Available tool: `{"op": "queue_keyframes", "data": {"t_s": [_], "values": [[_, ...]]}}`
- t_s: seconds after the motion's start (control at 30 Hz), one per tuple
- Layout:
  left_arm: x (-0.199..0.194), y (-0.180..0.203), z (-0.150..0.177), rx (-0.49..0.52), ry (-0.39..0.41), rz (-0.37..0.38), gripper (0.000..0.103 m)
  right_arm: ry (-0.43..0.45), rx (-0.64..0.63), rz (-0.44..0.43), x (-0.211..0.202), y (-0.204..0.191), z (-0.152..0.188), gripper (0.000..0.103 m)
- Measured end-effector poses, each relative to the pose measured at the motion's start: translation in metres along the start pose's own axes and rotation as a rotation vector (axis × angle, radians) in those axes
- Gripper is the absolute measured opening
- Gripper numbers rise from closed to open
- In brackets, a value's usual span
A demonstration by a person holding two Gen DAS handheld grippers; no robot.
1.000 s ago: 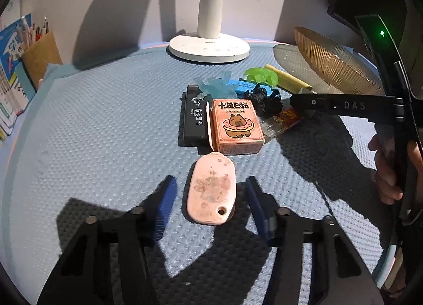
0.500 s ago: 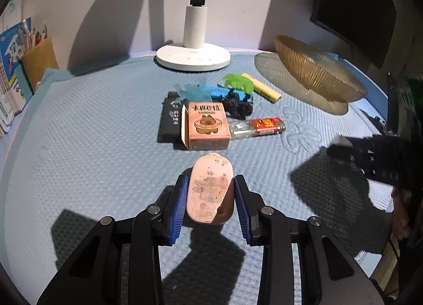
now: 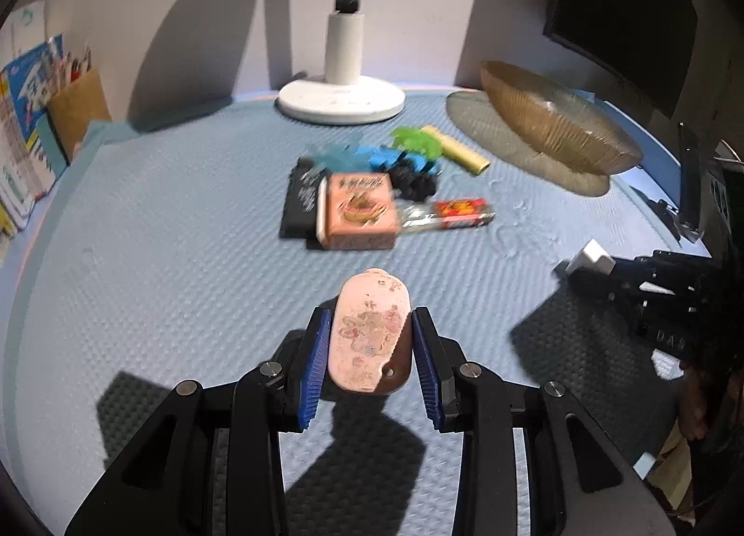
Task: Organize rigid objects
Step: 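Carry eraser with left tool into the amber bowl while right tool drops the charger there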
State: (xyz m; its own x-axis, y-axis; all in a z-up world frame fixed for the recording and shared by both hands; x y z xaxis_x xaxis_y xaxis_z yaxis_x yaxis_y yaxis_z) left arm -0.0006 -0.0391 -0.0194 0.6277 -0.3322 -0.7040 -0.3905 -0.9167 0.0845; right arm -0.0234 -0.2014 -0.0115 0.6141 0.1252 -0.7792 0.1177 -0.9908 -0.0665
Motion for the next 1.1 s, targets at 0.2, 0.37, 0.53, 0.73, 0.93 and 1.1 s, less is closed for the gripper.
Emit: {"op": "queue_keyframes", "data": {"t_s": [0.2,0.37,0.53,0.73,0.93,1.1], "values": [[-0.026,0.043,-0.068,0.099,0.117,0.064,0.032,0.164,0.047,0.085,-0.066,0.044,-0.056,0.026],[-0.029,0.096,-0.153,0.148,0.214,0.174,0.032,0.271,0.176,0.275,-0.12,0.133,-0.114,0.026],[0.016,0.146,-0.194,0.154,0.164,0.241,0.032,0.206,0.246,0.41,-0.116,0.19,-0.133,0.026],[0.084,0.183,-0.179,0.14,0.021,0.263,0.032,0.001,0.272,0.386,-0.048,0.22,-0.113,0.026],[0.099,0.193,-0.174,0.177,-0.007,0.244,0.045,-0.029,0.268,0.419,-0.03,0.236,-0.108,0.029],[0.067,0.169,-0.184,0.148,0.078,0.191,0.057,0.067,0.29,0.421,-0.057,0.24,-0.115,0.038]]}}
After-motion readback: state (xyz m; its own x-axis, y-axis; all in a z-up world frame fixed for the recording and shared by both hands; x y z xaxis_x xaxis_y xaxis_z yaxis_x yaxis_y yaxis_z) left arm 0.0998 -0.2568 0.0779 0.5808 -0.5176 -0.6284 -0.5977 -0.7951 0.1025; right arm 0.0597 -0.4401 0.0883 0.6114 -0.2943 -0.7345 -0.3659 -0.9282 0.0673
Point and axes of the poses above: each gripper's, at about its wrist camera, not at the fingertips, and x roughly the way its jaws point, y to its right, z to its underside, the point moved 6 cm from there along x, roughly the way its jaws point, and after that the axes turned 3 degrees about y, right-handed, at the moved point
